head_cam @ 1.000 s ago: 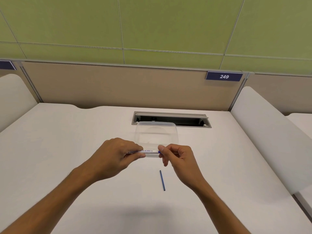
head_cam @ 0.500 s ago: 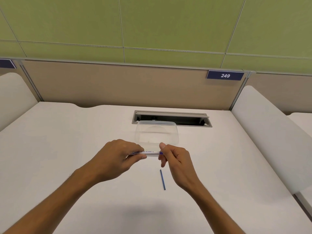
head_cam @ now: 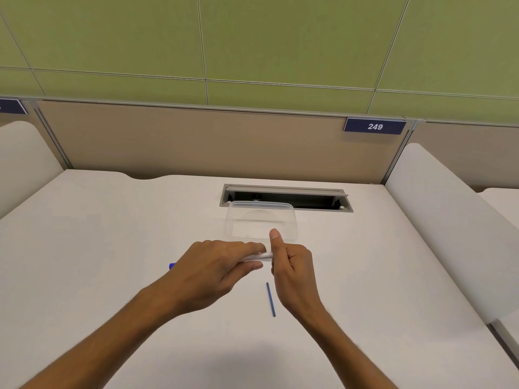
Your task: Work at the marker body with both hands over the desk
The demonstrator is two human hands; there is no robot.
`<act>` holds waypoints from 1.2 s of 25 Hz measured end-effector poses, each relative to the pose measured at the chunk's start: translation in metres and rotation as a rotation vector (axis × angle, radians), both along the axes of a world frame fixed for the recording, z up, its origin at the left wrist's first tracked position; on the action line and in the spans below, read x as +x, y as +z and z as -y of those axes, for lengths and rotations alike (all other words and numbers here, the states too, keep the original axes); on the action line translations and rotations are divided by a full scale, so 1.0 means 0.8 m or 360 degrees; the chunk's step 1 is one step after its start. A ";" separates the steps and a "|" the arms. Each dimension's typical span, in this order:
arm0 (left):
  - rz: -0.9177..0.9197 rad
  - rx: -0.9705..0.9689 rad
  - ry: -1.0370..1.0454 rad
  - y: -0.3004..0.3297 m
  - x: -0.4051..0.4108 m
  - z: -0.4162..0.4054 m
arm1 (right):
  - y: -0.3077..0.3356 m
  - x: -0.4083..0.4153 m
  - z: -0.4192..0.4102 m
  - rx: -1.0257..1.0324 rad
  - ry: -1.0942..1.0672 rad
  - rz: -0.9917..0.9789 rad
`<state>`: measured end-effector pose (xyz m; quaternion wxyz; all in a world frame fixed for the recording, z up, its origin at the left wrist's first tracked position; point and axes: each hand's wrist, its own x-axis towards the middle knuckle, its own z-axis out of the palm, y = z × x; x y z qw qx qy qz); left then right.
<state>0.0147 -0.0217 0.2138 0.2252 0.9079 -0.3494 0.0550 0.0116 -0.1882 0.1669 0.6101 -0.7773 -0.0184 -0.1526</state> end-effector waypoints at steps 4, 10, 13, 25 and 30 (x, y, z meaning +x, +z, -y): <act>-0.0056 -0.0085 -0.0098 0.007 -0.002 0.008 | -0.002 -0.003 -0.001 -0.0043 0.0095 0.0076; -0.0418 -0.0333 -0.0255 0.022 0.004 0.003 | 0.005 -0.006 -0.001 -0.0117 0.0147 0.0305; -0.0495 -0.0345 -0.0305 0.029 0.005 -0.002 | 0.011 -0.006 0.001 -0.0261 0.0160 0.0490; -0.0194 -0.0176 -0.0031 0.023 0.012 -0.017 | 0.011 -0.009 0.013 -0.0051 0.0242 0.0155; -0.0140 -0.0197 -0.0007 0.023 0.013 -0.020 | 0.011 -0.007 0.022 -0.0057 0.0326 0.0064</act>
